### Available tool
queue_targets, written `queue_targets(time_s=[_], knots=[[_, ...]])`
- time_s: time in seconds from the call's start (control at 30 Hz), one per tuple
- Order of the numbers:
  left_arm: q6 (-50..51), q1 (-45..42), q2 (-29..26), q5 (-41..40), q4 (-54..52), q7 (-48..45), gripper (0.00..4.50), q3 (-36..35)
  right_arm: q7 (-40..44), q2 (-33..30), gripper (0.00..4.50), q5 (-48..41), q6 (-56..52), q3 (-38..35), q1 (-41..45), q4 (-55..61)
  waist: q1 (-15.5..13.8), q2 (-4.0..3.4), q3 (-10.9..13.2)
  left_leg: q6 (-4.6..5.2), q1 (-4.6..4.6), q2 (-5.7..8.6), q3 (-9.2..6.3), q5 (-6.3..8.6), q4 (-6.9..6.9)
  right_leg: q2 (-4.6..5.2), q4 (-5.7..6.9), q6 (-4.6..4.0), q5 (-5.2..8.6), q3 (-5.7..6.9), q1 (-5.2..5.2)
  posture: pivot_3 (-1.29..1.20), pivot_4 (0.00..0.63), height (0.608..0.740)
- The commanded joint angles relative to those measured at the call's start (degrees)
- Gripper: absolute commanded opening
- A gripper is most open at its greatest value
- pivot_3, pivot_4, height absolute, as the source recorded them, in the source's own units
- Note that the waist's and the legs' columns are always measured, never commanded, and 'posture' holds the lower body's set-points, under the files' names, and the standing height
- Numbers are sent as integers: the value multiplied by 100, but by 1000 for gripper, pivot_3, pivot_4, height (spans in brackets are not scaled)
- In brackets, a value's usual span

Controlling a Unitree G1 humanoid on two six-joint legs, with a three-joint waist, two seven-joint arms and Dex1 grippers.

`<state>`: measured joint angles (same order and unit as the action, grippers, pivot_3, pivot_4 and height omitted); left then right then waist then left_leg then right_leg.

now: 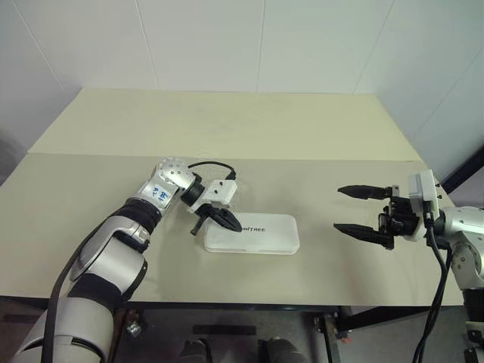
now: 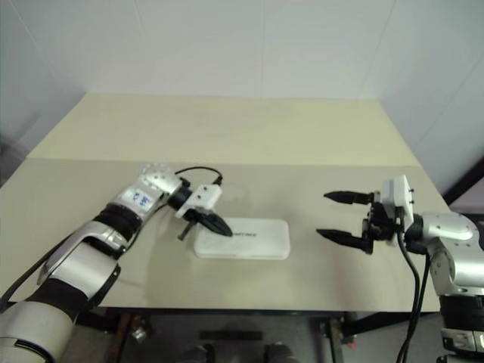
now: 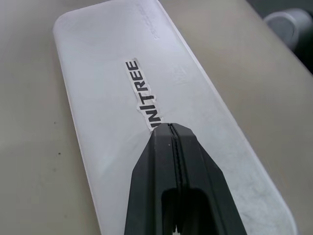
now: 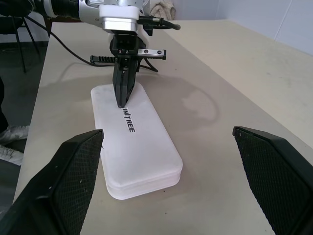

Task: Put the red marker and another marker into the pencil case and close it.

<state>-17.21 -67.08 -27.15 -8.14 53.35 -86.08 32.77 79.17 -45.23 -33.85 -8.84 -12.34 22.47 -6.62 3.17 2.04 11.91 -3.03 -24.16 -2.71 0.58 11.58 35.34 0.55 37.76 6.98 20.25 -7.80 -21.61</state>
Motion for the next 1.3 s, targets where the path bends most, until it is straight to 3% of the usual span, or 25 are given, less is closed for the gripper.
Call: queue_targets(time_s=[0.03, 0.3, 0.57, 0.77, 0.87, 1.23, 1.3], knots=[[-505, -31, 107, 647, 331, -441, 13, 105, -50, 3, 4500, -11, 95, -90, 13, 200, 1, 0, 0, 0, 1, 0, 0, 0, 2, 0, 0, 0, 0, 0, 1, 0, 150, 740], [-425, -199, 428, 716, 842, -131, 13, -529, -41, -5, 4500, 48, 97, -77, 77, 148, 3, -3, -2, 3, 3, 0, 1, -1, 25, 0, 5, 3, -5, -4, 10, 0, 150, 740], [-78, 93, 679, -741, 583, -172, 13, -2557, -40, -45, 4500, 39, 66, -121, 64, 165, 4, -2, 0, 6, -7, 0, -4, 0, 16, -1, 6, 5, -4, 4, 0, 0, 150, 740], [458, 1084, 465, -1515, -433, -642, 13, -3128, -41, -72, 4500, 63, 64, -122, 92, 106, 33, -11, 0, 3, 3, -11, -4, -1, 0, -5, 14, -3, 2, 10, -4, 0, 150, 740], [1180, 1543, 9, -2105, -1165, -642, 596, -2874, -9, -105, 4500, 90, 71, -108, 141, 42, 20, -11, 1, 0, 0, -10, -6, -2, 9, -3, 18, -3, 2, 12, -5, 0, 150, 740], [1598, 2040, -1407, -3165, -2094, -642, 4255, -1745, 136, -300, 4500, 113, 108, -186, 74, -73, 8, -14, 3, 1, 1, -7, -10, -2, 22, 2, 17, -2, -1, 16, 5, 0, 150, 740], [1592, 1969, -1522, -3288, -2059, -642, 4473, -1612, 94, -337, 4500, 117, 106, -200, 76, -56, 7, -14, 3, 1, 1, -8, -10, -2, 20, 2, 17, -3, 0, 17, 4, 0, 150, 740]])
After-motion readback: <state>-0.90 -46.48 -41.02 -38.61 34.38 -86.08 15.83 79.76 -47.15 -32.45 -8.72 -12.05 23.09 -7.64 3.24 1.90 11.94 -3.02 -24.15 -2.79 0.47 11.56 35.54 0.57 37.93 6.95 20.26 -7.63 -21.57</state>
